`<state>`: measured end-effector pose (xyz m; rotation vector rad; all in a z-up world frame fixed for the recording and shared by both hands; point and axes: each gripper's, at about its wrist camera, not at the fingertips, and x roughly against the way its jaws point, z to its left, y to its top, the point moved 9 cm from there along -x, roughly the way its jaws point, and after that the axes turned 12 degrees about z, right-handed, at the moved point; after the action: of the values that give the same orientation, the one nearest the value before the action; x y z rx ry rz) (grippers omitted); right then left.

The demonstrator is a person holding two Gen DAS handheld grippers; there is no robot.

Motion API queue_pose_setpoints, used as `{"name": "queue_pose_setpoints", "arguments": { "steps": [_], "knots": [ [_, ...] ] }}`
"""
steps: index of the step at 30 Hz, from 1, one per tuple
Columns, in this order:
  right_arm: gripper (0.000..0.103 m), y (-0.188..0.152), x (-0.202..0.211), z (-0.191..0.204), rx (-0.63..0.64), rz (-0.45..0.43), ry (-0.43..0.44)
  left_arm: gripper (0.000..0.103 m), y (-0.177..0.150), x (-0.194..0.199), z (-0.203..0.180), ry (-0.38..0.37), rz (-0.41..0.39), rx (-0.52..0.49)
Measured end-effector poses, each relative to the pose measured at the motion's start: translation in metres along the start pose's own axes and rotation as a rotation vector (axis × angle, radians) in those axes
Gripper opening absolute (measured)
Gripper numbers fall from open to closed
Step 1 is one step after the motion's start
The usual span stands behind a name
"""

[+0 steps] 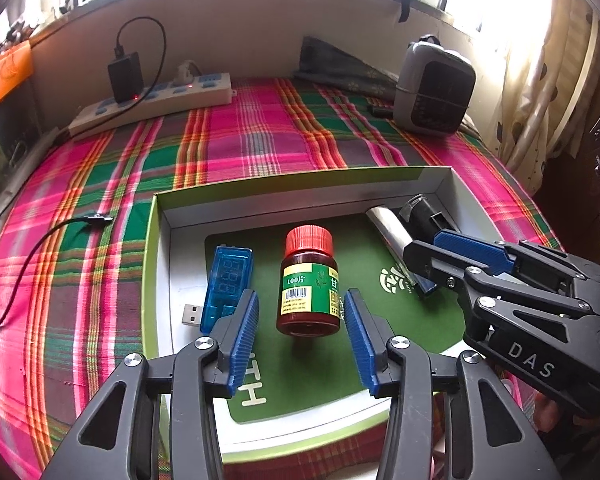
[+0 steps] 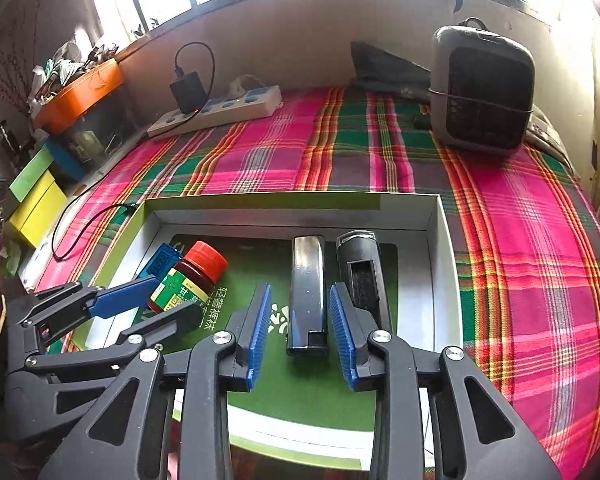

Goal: Organize rigid objects
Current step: 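Open left tool to release the bottle while right tool releases the bar into the box, then raise both open tools away from the green box toward the loose items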

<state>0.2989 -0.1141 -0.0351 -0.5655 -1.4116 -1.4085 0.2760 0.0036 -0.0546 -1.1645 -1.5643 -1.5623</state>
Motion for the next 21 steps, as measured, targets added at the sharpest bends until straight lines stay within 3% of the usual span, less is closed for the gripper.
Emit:
{"name": "queue_pose_setpoints", "arguments": {
  "steps": [13,19,21],
  "knots": [
    [0.033,-0.011,0.019,0.003,0.001,-0.045,-0.03,0.044,-0.013,0.025,0.005,0.052,-0.059,0.016],
    [0.049,-0.02,0.029,0.008,0.005,-0.065,-0.035,0.044,-0.021,0.039,0.009,0.075,-0.086,0.034],
    [0.049,-0.023,0.031,0.008,0.005,-0.068,-0.039,0.044,-0.024,0.042,0.011,0.084,-0.089,0.044]
  ]
}}
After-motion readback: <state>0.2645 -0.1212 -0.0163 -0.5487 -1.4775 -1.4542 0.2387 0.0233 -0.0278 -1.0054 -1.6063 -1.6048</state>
